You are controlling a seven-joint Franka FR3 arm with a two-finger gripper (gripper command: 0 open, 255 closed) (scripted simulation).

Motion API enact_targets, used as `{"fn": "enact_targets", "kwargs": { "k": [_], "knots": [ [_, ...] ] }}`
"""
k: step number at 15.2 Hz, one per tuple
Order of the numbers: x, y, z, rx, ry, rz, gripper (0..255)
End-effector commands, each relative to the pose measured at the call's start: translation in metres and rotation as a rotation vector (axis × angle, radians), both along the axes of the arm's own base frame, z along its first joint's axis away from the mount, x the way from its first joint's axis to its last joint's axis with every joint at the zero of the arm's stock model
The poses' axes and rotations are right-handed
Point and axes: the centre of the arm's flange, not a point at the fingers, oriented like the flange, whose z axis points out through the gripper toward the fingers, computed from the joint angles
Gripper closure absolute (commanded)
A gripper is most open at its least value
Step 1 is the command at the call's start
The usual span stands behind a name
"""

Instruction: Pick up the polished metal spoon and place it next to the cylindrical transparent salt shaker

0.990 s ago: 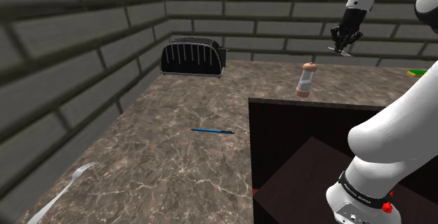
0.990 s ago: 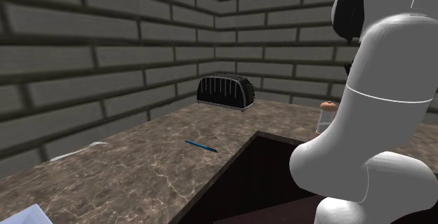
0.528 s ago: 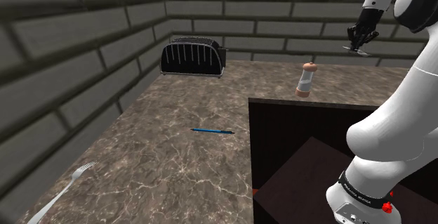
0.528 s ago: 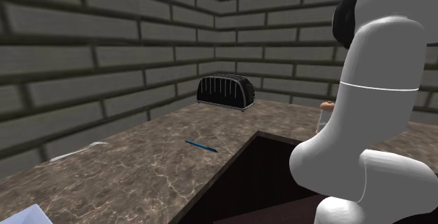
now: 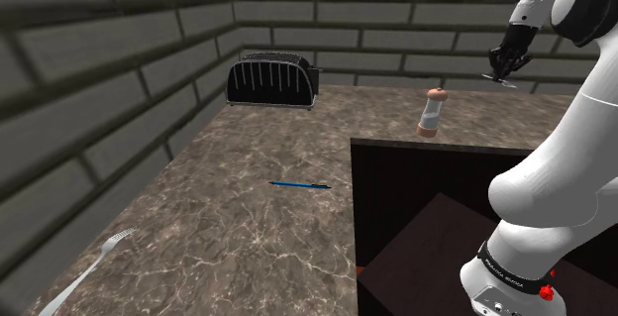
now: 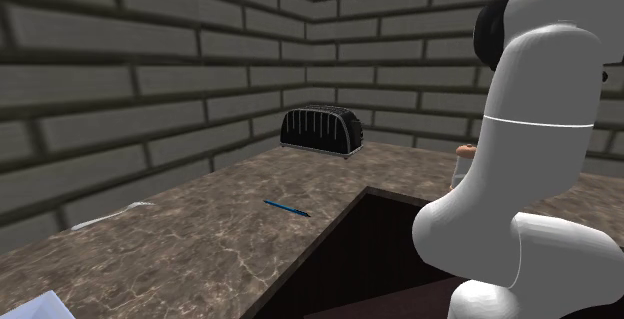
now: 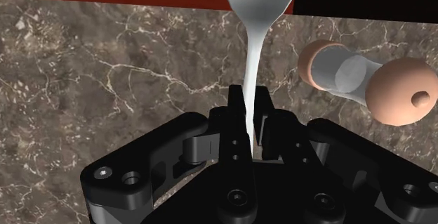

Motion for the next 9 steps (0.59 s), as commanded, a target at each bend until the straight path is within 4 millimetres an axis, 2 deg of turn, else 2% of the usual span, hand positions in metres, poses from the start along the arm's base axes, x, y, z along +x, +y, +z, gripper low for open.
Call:
{"fn": "enact_targets", "kwargs": {
  "k": [1, 9],
  "knots": [
    [-0.001, 0.0, -0.011, 0.0, 0.0, 0.0, 255],
    [-0.001, 0.0, -0.053, 0.0, 0.0, 0.0, 255]
  ]
}}
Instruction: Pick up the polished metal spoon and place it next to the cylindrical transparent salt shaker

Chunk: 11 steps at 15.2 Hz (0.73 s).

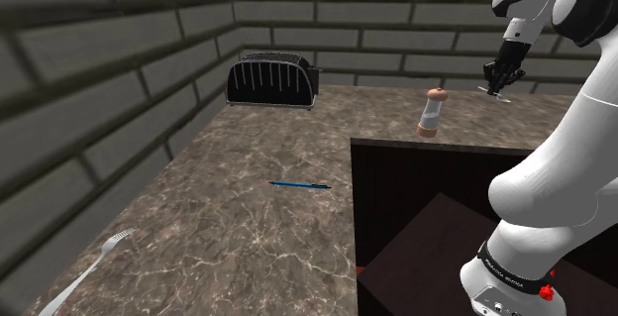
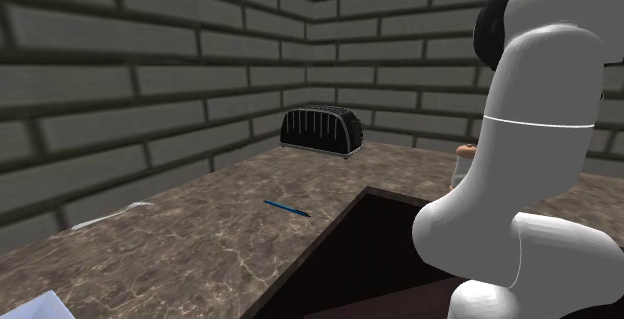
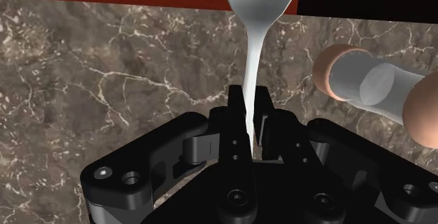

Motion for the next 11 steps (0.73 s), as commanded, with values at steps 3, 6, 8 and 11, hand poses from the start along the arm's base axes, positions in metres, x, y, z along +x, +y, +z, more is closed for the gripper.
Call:
{"fn": "enact_targets", "kwargs": {
  "k": [3, 6, 8, 11],
  "knots": [
    [0.001, 0.0, -0.021, 0.0, 0.0, 0.0, 255],
    [0.001, 0.0, -0.037, 0.0, 0.0, 0.0, 255],
    [0.001, 0.0, -0.048, 0.0, 0.0, 0.0, 255],
    [0.001, 0.0, -0.064, 0.0, 0.0, 0.0, 255]
  ]
}}
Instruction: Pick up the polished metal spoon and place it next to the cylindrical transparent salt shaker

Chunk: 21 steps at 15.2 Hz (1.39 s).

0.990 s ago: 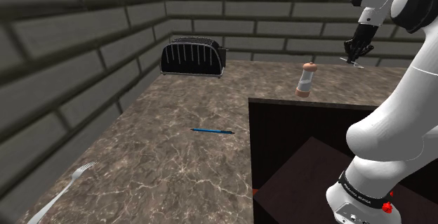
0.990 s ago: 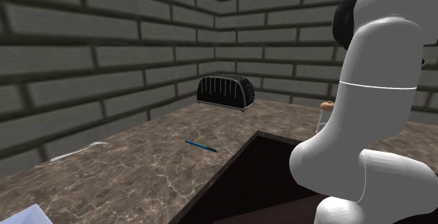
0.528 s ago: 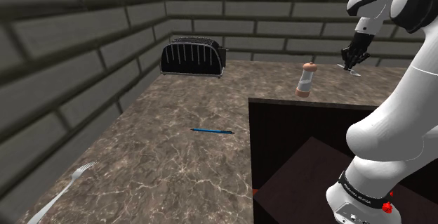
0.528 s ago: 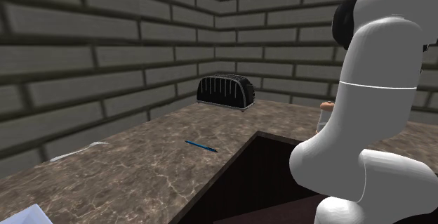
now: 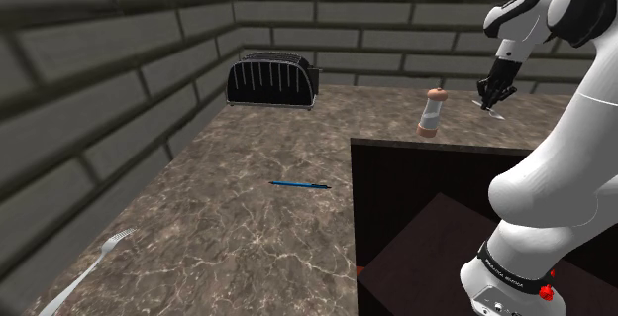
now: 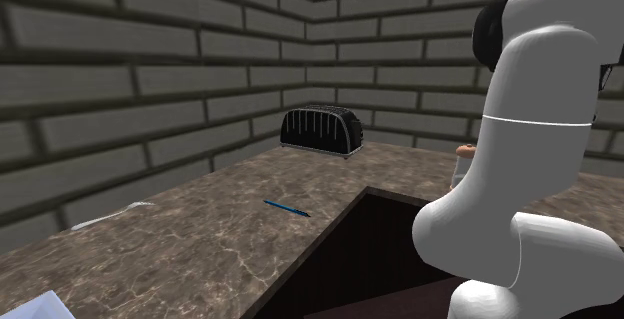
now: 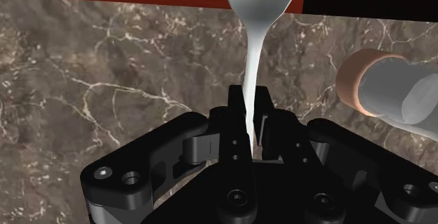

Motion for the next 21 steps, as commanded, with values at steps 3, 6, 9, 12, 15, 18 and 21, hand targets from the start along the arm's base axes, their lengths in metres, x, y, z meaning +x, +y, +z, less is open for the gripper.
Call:
{"fn": "enact_targets", "kwargs": {
  "k": [3, 6, 9, 12, 15, 18, 21],
  "knots": [
    [0.0, 0.001, -0.021, 0.0, 0.0, 0.0, 255],
    [0.0, 0.001, -0.037, 0.0, 0.0, 0.0, 255],
    [0.0, 0.001, -0.053, 0.0, 0.0, 0.0, 255],
    [0.0, 0.001, -0.069, 0.0, 0.0, 0.0, 255],
    [0.0, 0.001, -0.085, 0.0, 0.0, 0.0, 255],
    [0.0, 0.001, -0.1, 0.0, 0.0, 0.0, 255],
    [0.0, 0.001, -0.108, 0.0, 0.0, 0.0, 255]
  ]
}}
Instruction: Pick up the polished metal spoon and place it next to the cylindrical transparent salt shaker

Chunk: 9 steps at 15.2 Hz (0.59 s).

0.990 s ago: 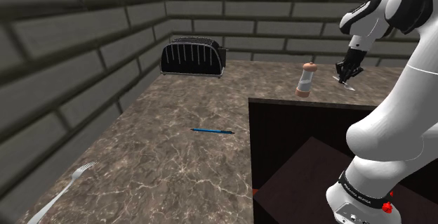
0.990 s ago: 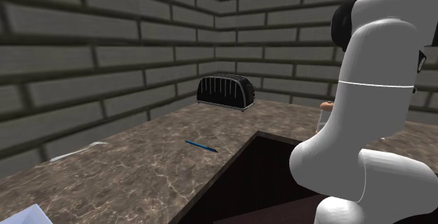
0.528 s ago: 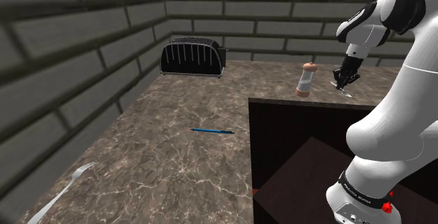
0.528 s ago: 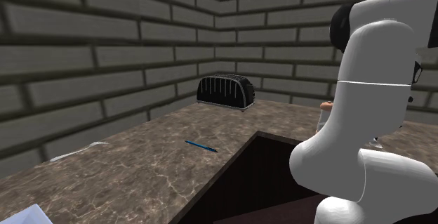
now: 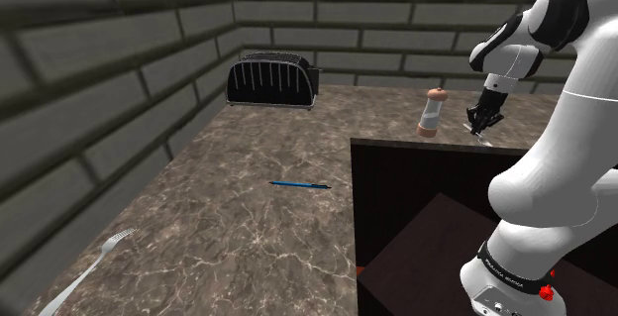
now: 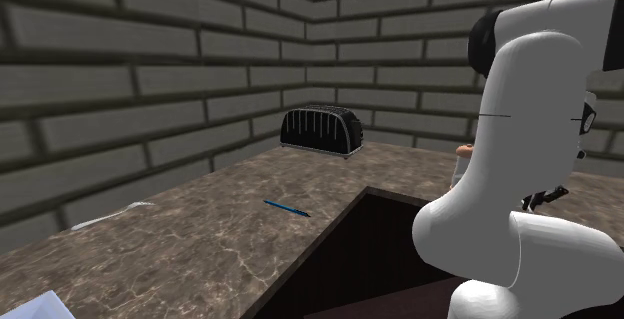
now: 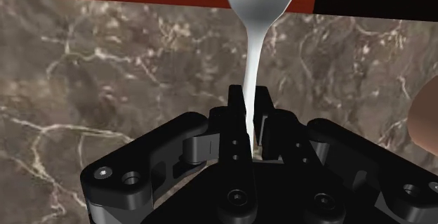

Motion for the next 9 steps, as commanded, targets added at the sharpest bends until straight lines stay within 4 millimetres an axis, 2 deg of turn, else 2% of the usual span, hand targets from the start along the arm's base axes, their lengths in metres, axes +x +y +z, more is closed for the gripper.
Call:
{"fn": "enact_targets", "kwargs": {
  "k": [1, 6, 7, 9],
  "knots": [
    [0.0005, -0.0006, -0.0016, 0.0, 0.0, 0.0, 255],
    [0.0005, -0.0006, -0.0016, 0.0, 0.0, 0.0, 255],
    [0.0005, -0.0006, -0.0016, 0.0, 0.0, 0.0, 0],
    [0.0005, -0.0006, -0.0016, 0.0, 0.0, 0.0, 0]
  ]
}}
